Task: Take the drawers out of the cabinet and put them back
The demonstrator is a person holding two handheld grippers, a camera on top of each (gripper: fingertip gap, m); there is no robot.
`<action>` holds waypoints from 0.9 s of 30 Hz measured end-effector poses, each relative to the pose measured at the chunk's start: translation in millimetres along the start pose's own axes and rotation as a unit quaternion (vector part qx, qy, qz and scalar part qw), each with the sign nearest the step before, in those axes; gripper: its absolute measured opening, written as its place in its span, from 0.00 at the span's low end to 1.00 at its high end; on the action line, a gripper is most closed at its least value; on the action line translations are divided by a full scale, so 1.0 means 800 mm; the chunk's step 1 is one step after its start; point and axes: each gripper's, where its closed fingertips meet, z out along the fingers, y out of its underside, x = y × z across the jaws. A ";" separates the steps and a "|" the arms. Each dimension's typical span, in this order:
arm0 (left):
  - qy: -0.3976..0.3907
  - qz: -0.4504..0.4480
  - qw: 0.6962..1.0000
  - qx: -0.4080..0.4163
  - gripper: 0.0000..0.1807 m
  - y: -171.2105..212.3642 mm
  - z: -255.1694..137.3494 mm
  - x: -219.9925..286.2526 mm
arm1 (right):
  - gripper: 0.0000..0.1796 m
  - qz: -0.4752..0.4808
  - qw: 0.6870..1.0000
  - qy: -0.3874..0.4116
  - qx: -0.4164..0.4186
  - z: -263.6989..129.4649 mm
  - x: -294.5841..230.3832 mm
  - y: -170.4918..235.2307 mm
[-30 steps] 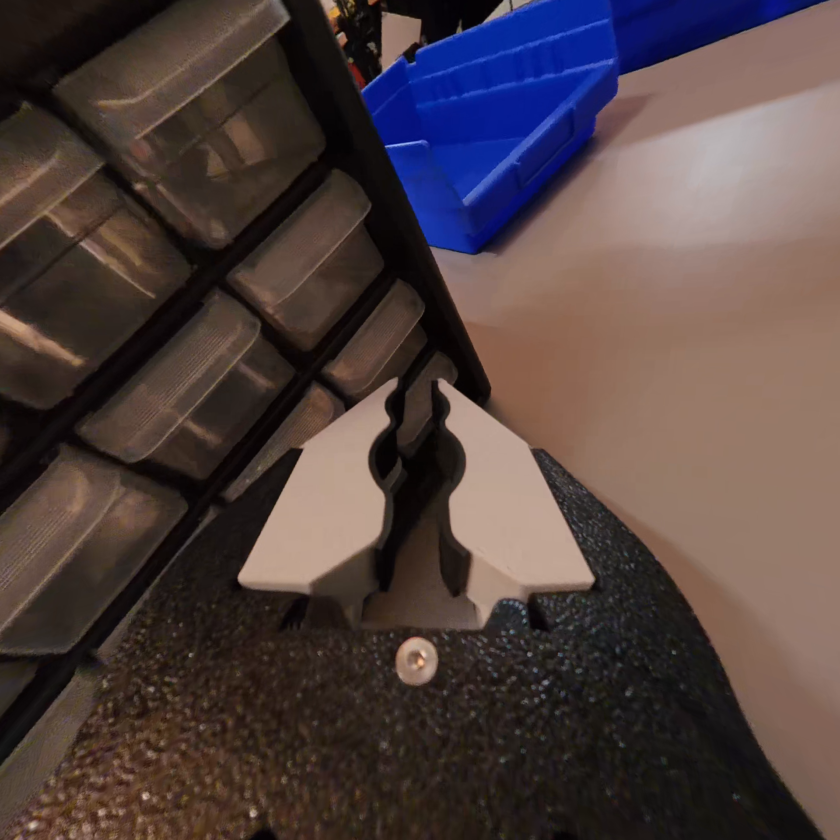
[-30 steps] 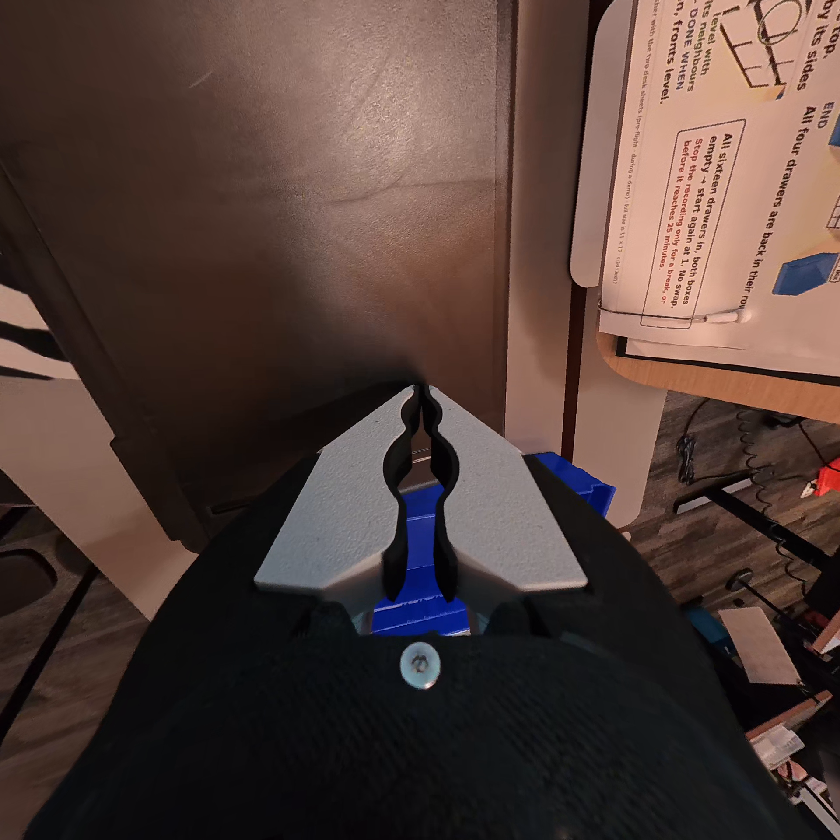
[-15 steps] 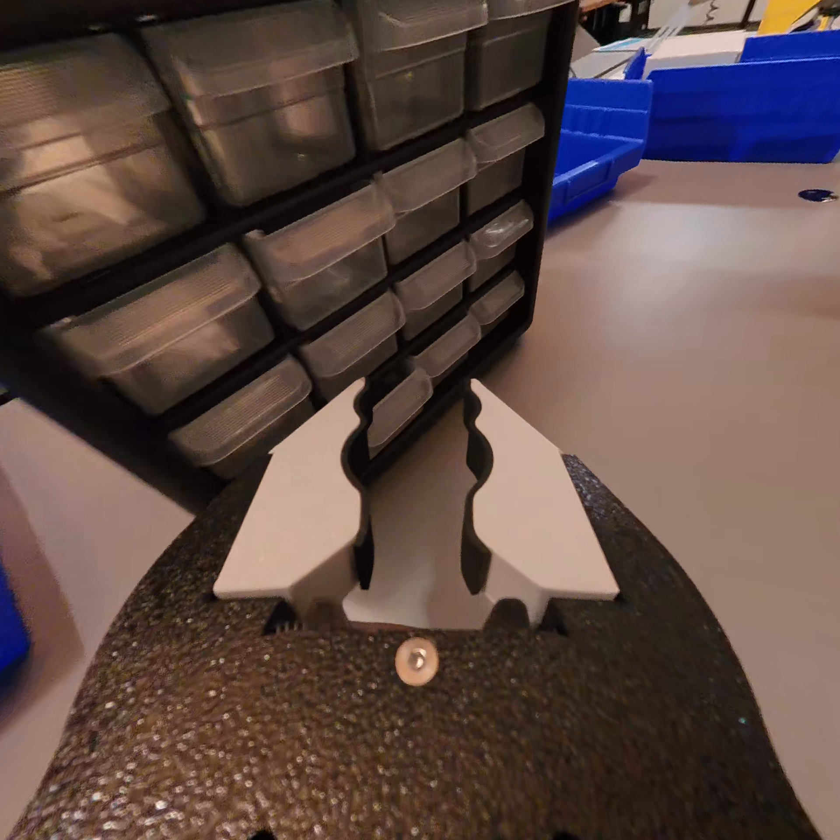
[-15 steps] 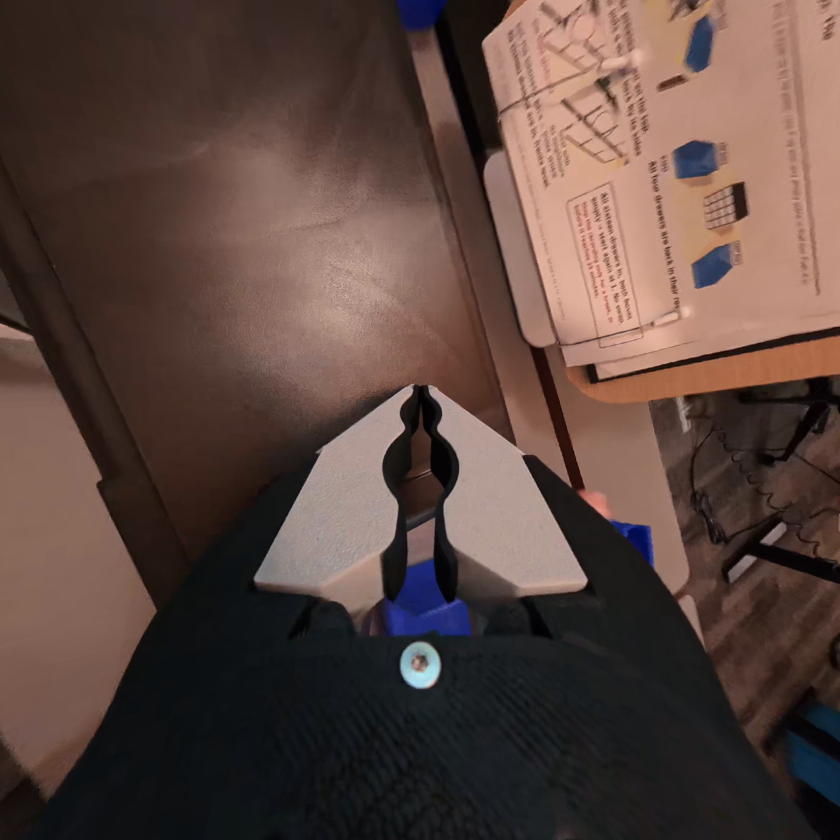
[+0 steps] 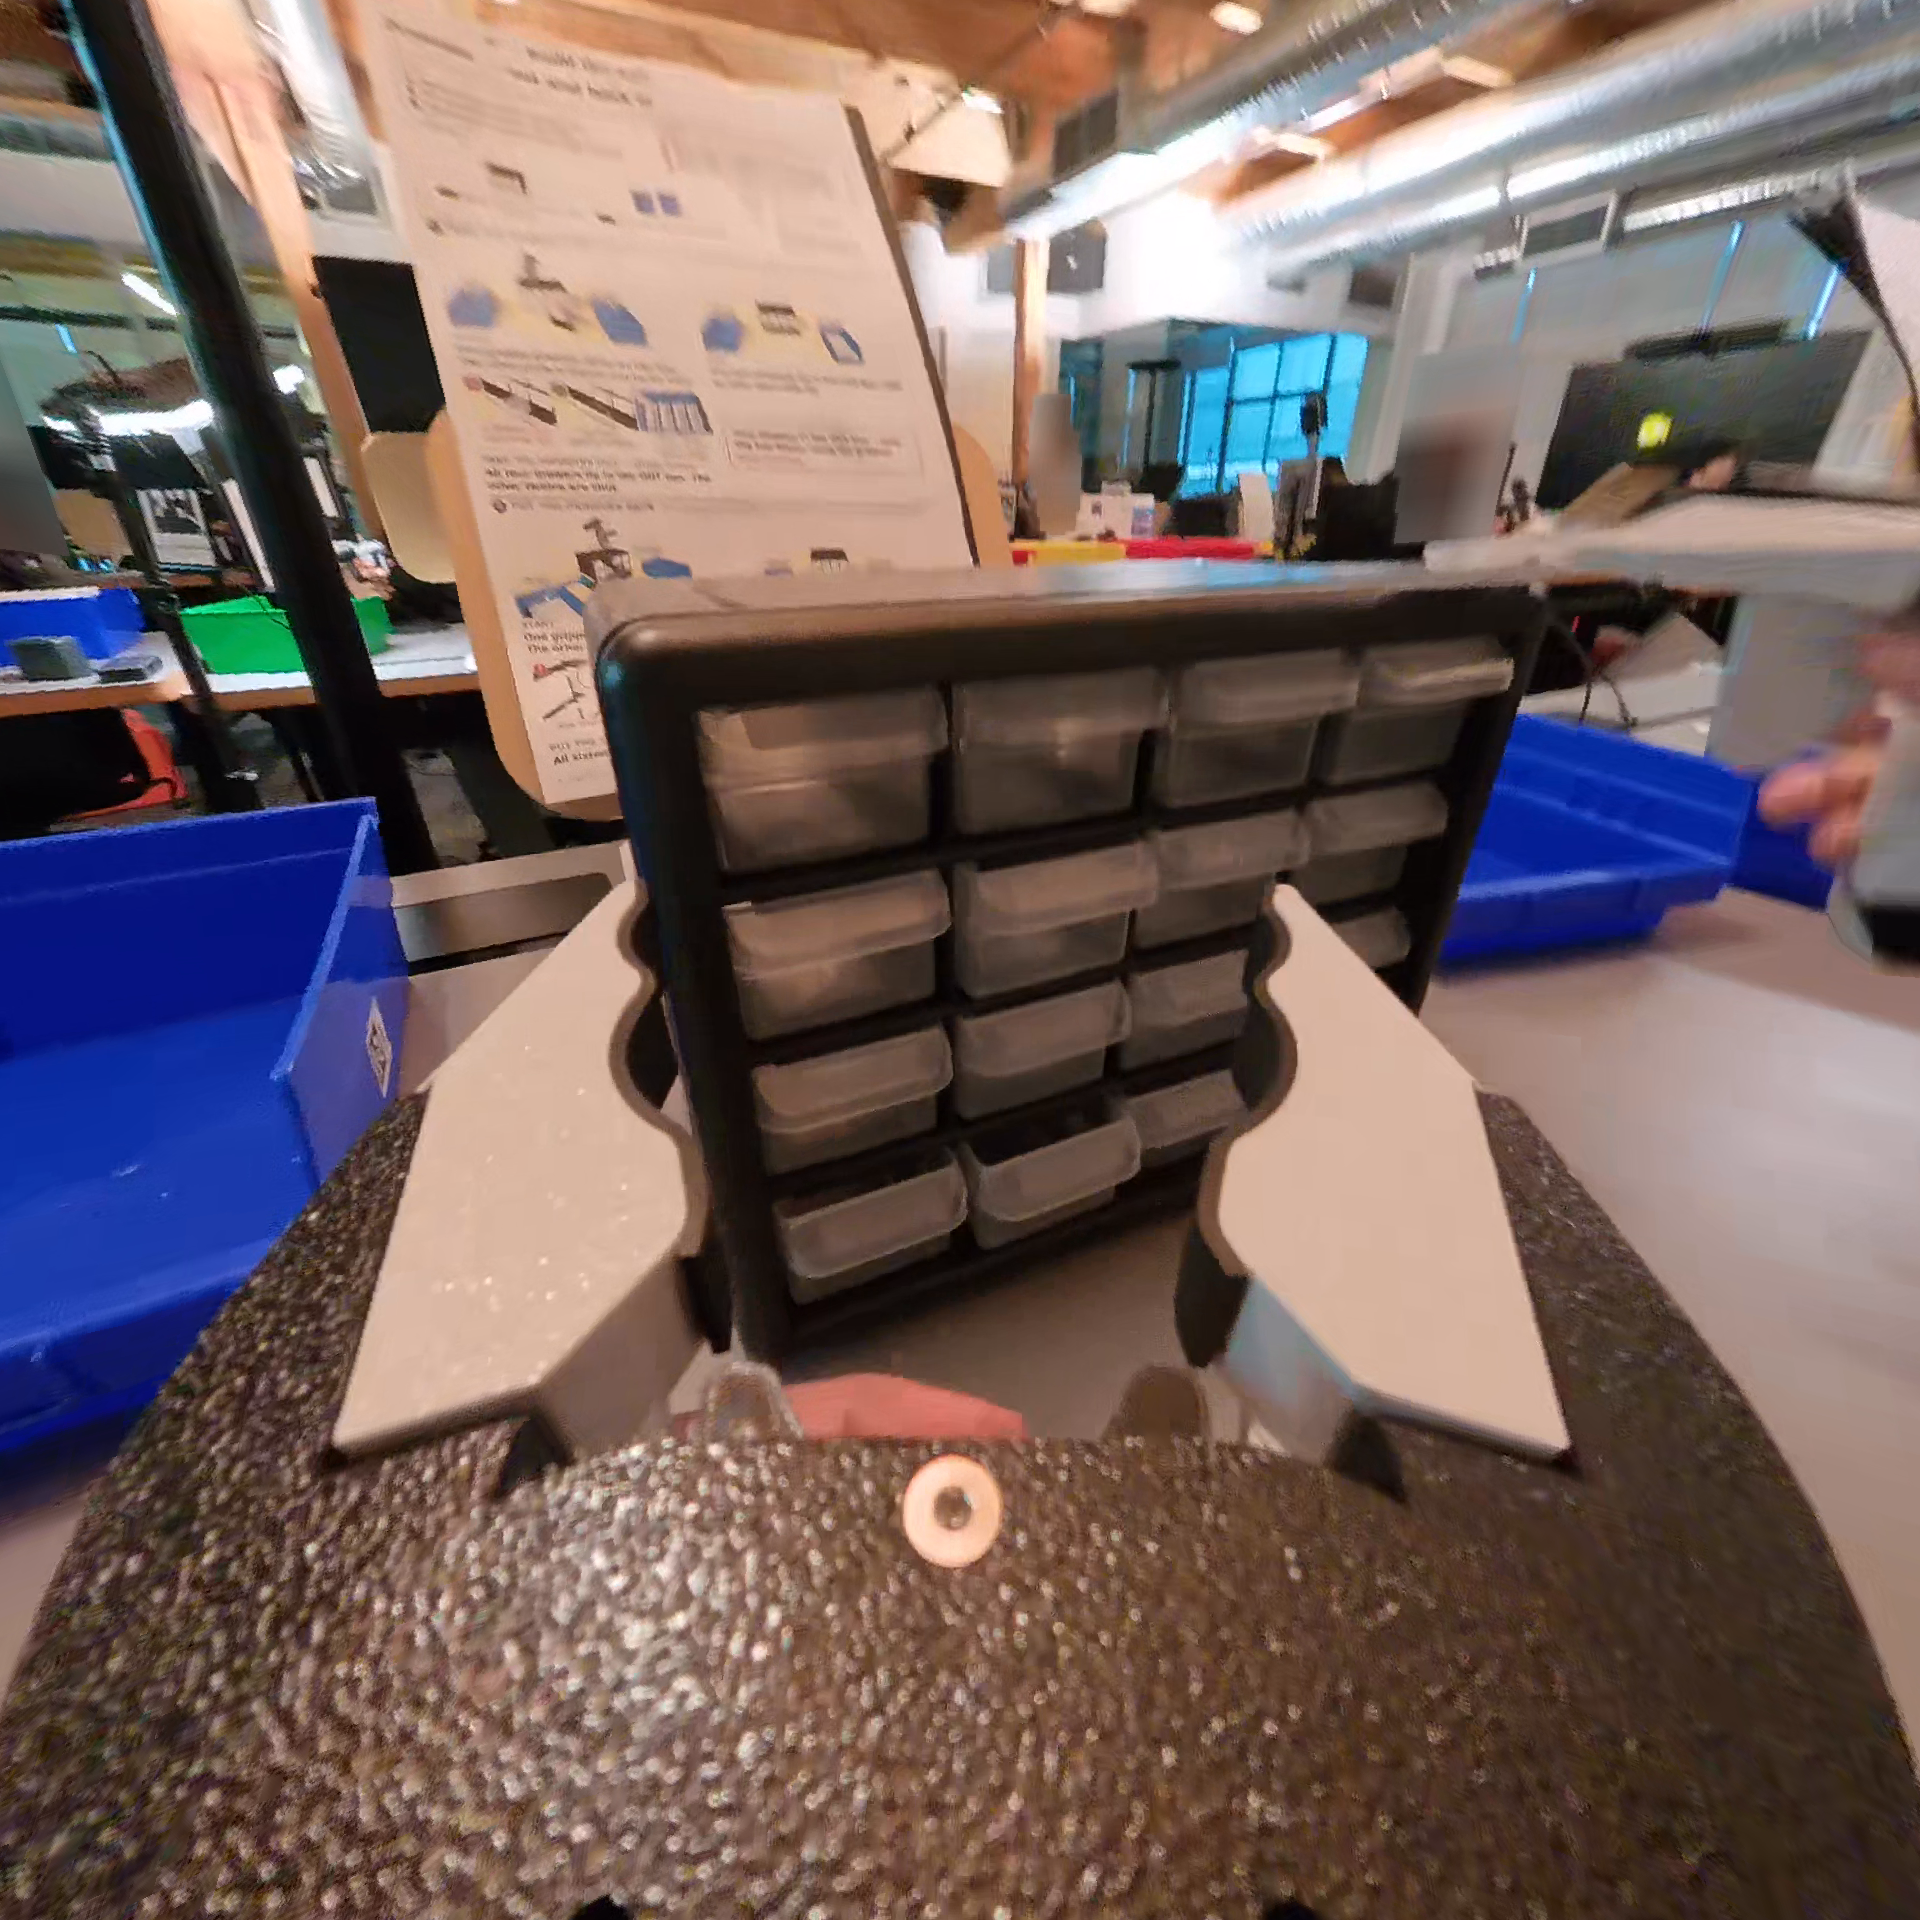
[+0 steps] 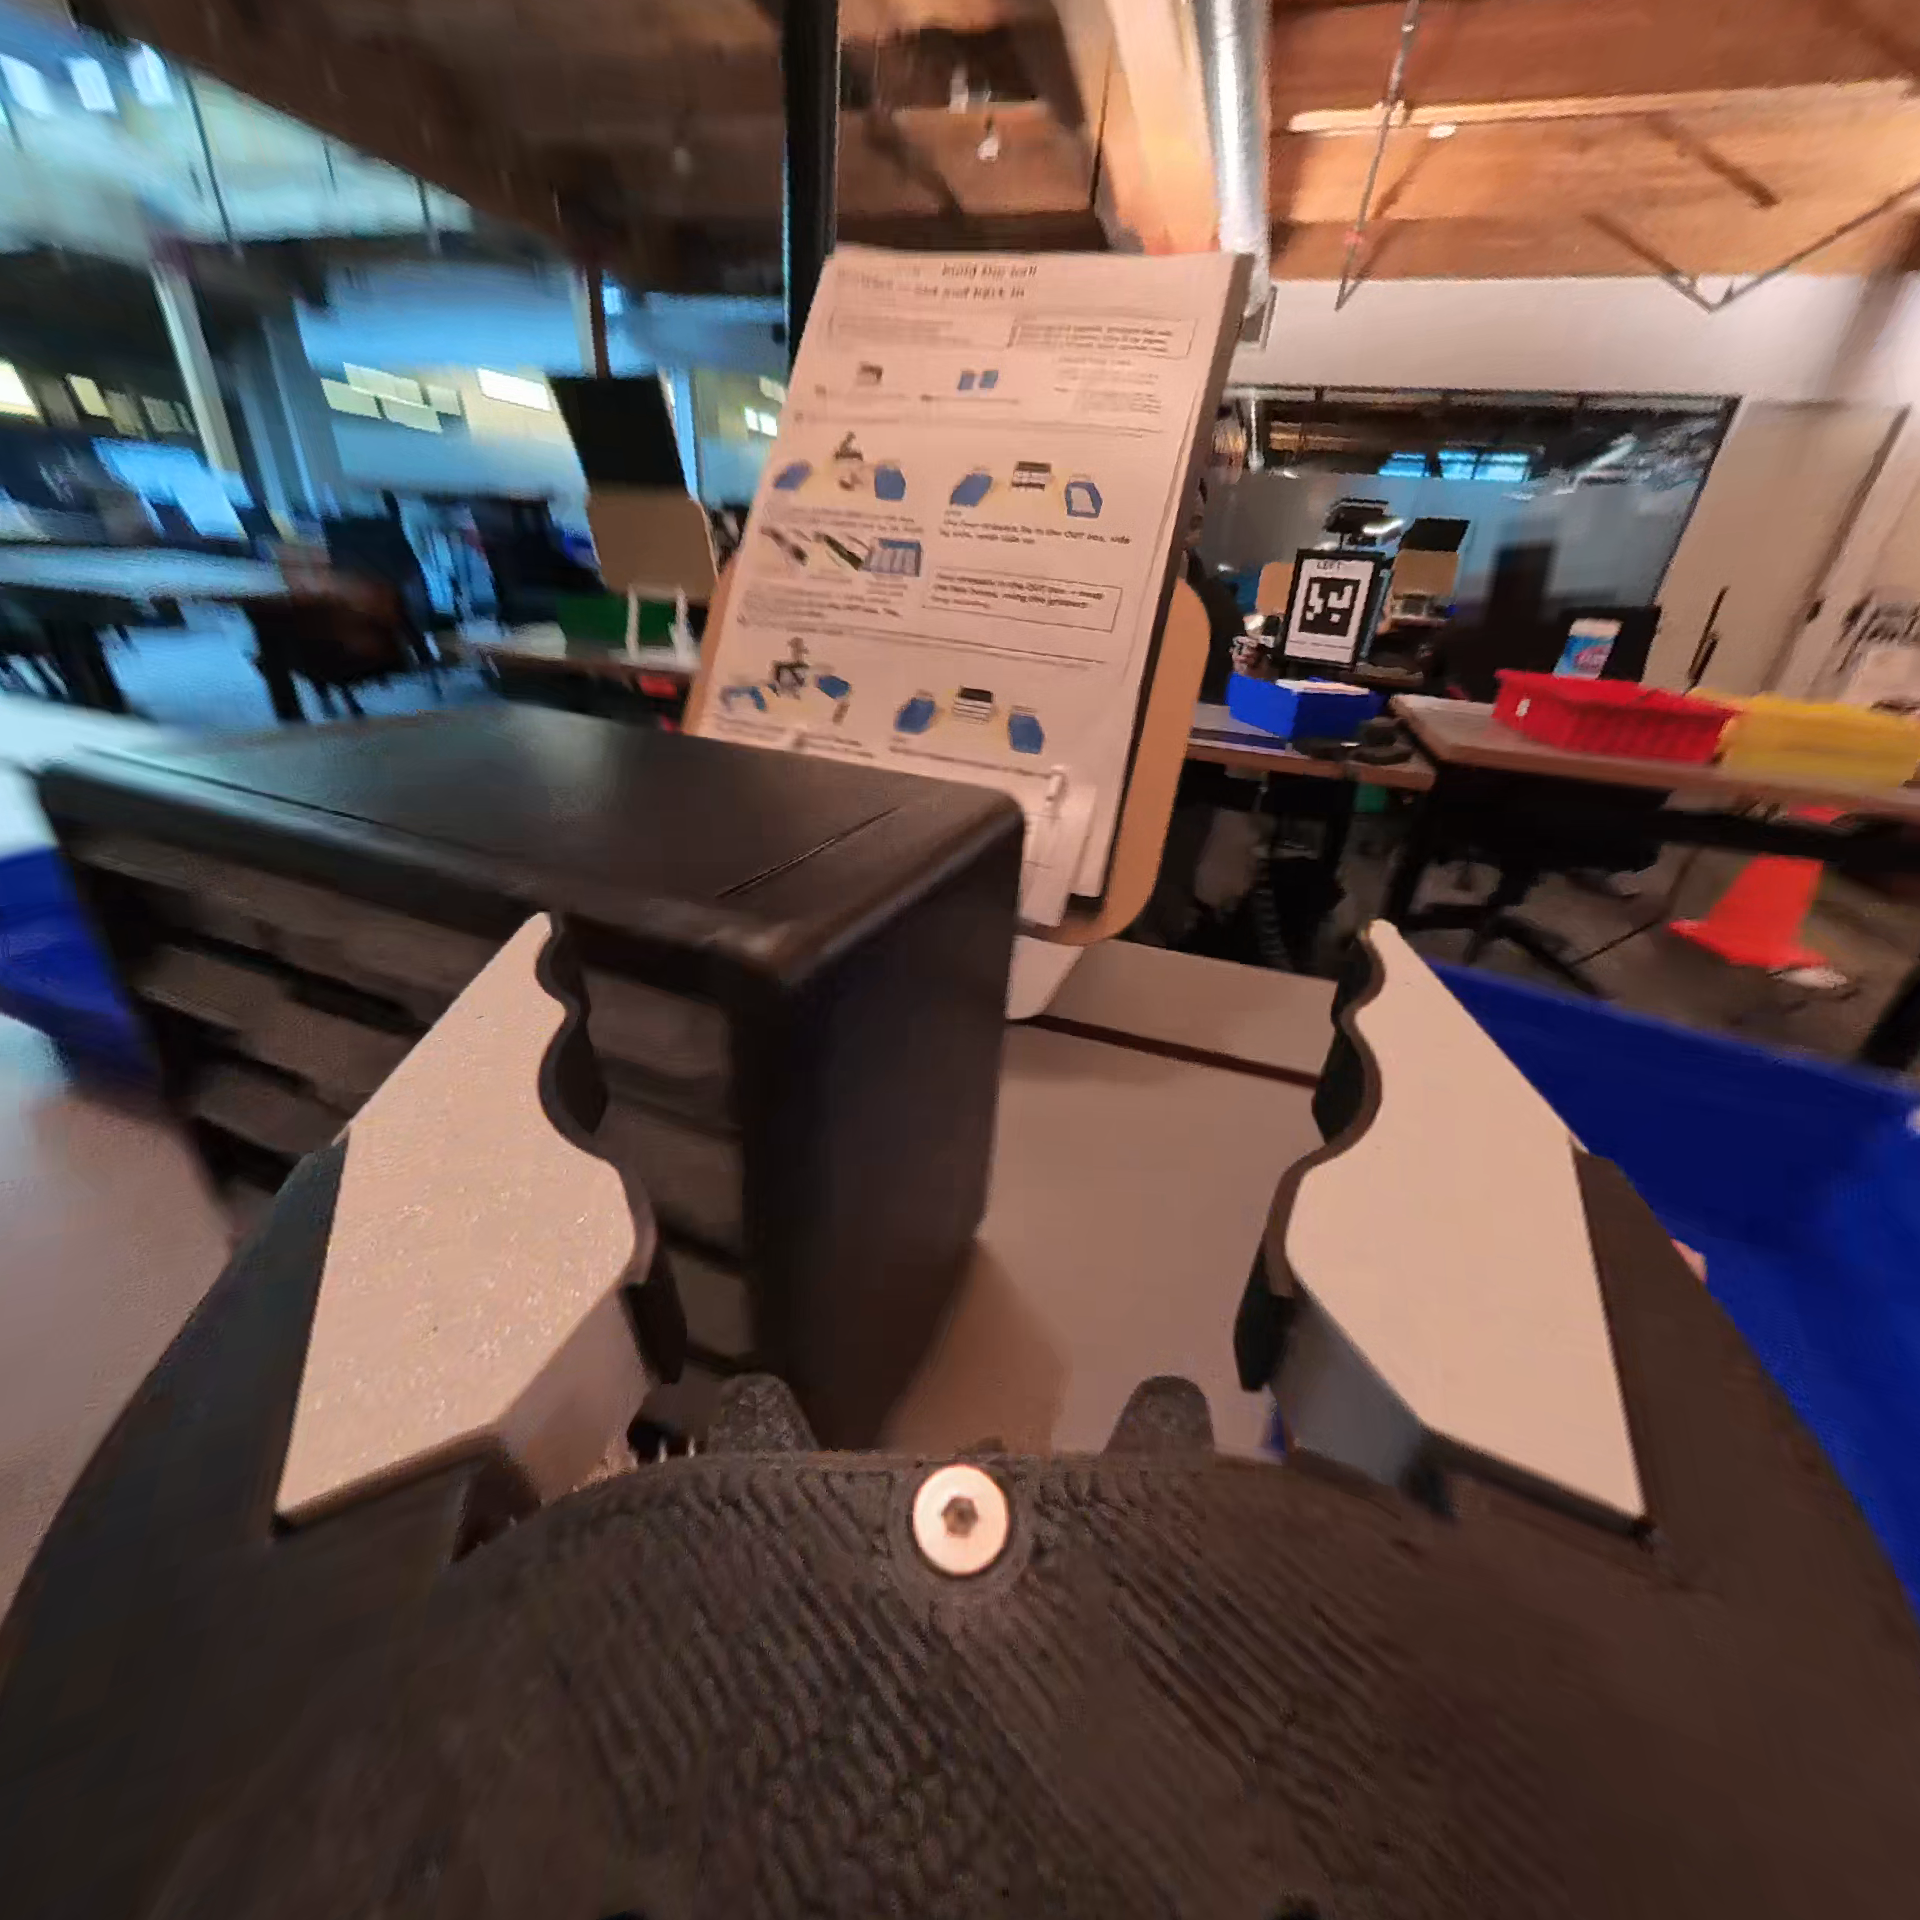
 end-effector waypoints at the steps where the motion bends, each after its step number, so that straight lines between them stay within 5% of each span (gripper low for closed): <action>1: -0.003 -0.008 1.000 0.010 0.61 -0.004 -0.001 0.005 | 0.78 0.041 0.999 -0.011 0.018 -0.013 -0.012 0.006; 5: 0.037 -0.062 0.996 0.051 0.65 -0.013 -0.002 0.057 | 0.78 0.166 0.983 -0.071 0.046 -0.039 -0.082 0.035; 8: 0.142 -0.118 0.978 0.102 0.72 -0.021 -0.006 0.121 | 0.78 0.254 0.957 -0.125 0.063 -0.042 -0.138 0.043; 14: 0.363 -0.258 0.878 0.176 0.69 -0.037 -0.037 0.218 | 0.70 0.443 0.856 -0.211 0.163 -0.055 -0.175 0.014; 19: 0.464 -0.315 0.802 0.206 0.67 -0.055 -0.051 0.230 | 0.61 0.553 0.761 -0.221 0.258 -0.076 -0.117 0.005; 21: 0.482 -0.325 0.793 0.181 0.61 -0.049 -0.041 0.244 | 0.66 0.593 0.730 -0.164 0.298 -0.078 -0.079 0.007; 23: 0.494 -0.323 0.789 0.170 0.64 -0.038 -0.037 0.268 | 0.61 0.627 0.685 -0.172 0.328 -0.082 -0.058 -0.006; 27: 0.438 -0.342 0.798 0.234 0.52 -0.047 -0.018 0.259 | 0.58 0.644 0.678 -0.108 0.337 -0.076 -0.032 -0.006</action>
